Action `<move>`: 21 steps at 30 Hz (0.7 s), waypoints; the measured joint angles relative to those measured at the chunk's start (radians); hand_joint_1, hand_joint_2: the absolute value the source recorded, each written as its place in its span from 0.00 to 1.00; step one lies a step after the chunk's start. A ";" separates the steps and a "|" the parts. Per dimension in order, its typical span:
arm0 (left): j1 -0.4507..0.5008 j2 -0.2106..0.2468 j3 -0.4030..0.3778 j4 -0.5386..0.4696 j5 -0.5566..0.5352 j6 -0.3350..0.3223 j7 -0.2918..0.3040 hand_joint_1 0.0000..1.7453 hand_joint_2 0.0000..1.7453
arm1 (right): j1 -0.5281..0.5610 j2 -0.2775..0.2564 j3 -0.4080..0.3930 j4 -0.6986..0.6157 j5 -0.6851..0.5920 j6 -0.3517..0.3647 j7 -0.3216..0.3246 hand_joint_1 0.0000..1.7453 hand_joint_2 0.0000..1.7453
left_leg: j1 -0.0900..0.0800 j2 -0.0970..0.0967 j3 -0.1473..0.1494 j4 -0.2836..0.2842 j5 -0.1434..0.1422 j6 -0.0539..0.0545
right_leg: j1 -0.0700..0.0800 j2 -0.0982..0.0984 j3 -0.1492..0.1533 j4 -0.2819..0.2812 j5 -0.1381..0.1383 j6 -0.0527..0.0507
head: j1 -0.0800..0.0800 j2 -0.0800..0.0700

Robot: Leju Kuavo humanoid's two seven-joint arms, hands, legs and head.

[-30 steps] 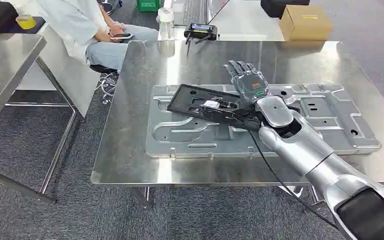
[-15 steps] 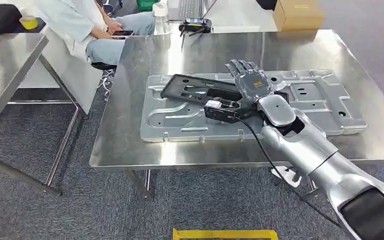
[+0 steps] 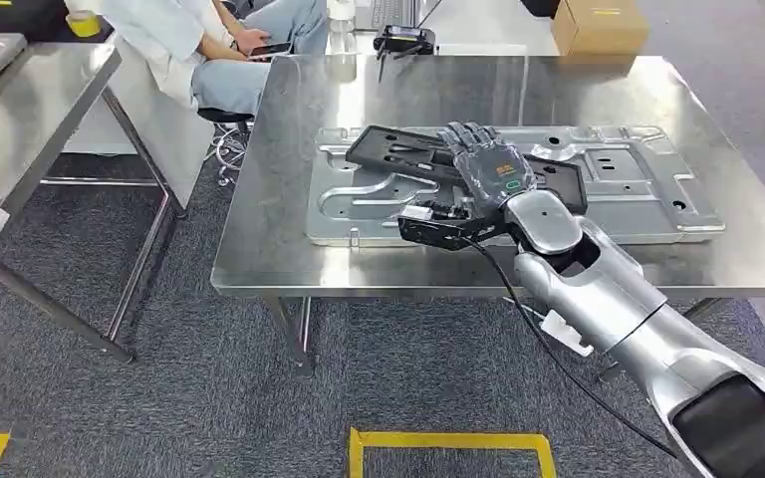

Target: Take the parts from the cabinet and place them on the table.

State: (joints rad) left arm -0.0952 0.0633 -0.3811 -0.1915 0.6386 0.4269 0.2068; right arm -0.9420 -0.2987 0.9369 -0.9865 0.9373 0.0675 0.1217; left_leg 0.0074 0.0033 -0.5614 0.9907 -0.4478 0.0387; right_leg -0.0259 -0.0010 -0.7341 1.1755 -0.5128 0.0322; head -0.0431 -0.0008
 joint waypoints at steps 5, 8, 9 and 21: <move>0.002 0.000 0.000 0.000 -0.001 0.000 0.000 0.00 0.00 | 0.001 0.000 0.006 0.000 0.001 0.002 0.000 0.00 0.00 | 0.000 0.000 -0.079 0.022 0.044 -0.008 | -0.002 0.000 0.052 0.085 0.034 0.005 | 0.000 0.000; 0.002 0.000 0.000 0.000 -0.007 0.000 0.000 0.00 0.00 | -0.005 0.000 0.008 -0.011 0.000 0.002 0.000 0.00 0.00 | -0.006 -0.002 -0.113 0.046 0.059 -0.026 | 0.006 0.001 0.201 -0.139 -0.001 -0.005 | -0.002 0.000; 0.003 0.001 0.000 0.000 -0.008 0.002 -0.001 0.00 0.00 | -0.005 0.000 0.008 -0.013 0.000 0.003 0.002 0.00 0.00 | -0.005 -0.002 -0.111 0.042 0.069 -0.033 | 0.007 0.001 0.191 -0.126 0.012 -0.010 | -0.004 0.000; 0.004 0.006 0.000 0.001 -0.007 0.012 0.004 0.00 0.00 | -0.014 0.000 0.016 -0.025 -0.001 0.030 0.007 0.00 0.00 | 0.002 -0.005 -0.069 0.217 -0.030 -0.062 | 0.009 0.000 0.052 -0.145 0.140 -0.049 | -0.009 0.000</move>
State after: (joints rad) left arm -0.0913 0.0694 -0.3811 -0.1907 0.6317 0.4387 0.2109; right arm -0.9559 -0.2987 0.9533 -1.0113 0.9365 0.0980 0.1282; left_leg 0.0098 -0.0020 -0.6306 1.2074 -0.4775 -0.0230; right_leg -0.0170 -0.0009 -0.6821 1.0304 -0.3727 -0.0170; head -0.0519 -0.0008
